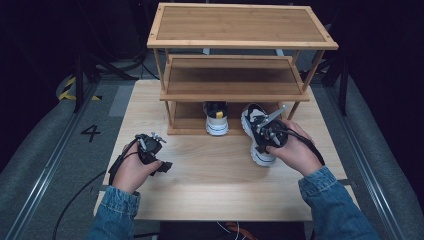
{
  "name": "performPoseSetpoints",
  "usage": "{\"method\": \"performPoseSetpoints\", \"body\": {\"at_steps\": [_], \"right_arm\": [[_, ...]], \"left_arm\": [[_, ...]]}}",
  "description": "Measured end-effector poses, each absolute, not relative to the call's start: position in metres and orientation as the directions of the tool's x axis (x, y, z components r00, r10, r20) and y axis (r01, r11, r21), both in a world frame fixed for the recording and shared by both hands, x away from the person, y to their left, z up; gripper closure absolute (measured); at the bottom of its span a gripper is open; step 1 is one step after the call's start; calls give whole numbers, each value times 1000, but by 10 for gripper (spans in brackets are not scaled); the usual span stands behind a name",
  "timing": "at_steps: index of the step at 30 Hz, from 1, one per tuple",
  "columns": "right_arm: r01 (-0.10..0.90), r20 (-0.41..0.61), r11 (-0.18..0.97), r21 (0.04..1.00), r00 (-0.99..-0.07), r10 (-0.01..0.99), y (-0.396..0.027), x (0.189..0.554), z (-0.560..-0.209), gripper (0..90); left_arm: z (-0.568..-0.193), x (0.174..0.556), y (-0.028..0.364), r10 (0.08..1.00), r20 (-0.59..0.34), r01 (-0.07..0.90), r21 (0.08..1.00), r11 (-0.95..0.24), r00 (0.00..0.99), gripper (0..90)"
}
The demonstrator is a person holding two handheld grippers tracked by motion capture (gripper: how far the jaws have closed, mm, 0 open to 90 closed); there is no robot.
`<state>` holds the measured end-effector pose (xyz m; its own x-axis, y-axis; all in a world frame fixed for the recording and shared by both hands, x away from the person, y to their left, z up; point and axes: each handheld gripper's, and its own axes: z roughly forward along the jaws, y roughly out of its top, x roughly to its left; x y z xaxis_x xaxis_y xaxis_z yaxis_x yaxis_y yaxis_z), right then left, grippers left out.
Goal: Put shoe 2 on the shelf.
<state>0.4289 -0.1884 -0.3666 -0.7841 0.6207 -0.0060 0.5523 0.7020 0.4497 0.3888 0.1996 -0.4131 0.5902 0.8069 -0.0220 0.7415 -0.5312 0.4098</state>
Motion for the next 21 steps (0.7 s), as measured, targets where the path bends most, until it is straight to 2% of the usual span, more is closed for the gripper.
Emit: {"method": "performPoseSetpoints", "body": {"at_steps": [8,21], "right_arm": [[566,9,697,440,-778,628,-164,458,-374,731],[579,-3,696,425,-768,640,-133,480,-397,731]], "left_arm": [[-412,389,202,808,-28,741,417,-526,589,257],[-411,390,204,804,-31,738,418,-529,594,256]]}}
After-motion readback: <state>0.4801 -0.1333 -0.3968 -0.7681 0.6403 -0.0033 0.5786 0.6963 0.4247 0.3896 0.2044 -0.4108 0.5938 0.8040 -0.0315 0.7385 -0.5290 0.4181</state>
